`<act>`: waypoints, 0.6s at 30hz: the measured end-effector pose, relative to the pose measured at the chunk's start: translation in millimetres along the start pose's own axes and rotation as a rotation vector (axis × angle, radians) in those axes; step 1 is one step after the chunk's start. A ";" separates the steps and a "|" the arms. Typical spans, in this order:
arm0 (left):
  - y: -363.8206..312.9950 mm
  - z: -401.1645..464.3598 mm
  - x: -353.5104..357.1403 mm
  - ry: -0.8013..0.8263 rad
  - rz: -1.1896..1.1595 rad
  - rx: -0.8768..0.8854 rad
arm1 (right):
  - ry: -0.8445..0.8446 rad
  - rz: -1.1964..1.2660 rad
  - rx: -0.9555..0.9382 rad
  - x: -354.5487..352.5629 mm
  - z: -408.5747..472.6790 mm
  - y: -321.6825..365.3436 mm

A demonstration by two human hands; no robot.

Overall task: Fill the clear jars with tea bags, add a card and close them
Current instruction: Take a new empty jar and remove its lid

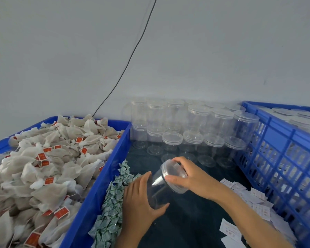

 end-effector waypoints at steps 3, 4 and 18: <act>-1.1 -2.7 3.0 0.109 -0.142 -0.076 | 0.053 -0.064 -0.085 -15.0 -4.4 4.0; -1.4 -3.5 4.5 0.133 -0.179 -0.087 | 0.078 -0.073 -0.107 -19.6 -6.2 5.9; 16.5 -0.2 4.9 0.502 -0.432 -0.079 | 0.434 -0.058 -0.204 -25.1 -5.2 2.6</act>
Point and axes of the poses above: each hand's wrist, its own z-axis towards the middle knuckle, its own x-axis out of the palm, y = z × x, the point moved 3 cm from there along z, towards the middle knuckle, and after that the axes turned 5 degrees about z, right-handed, at the moved point
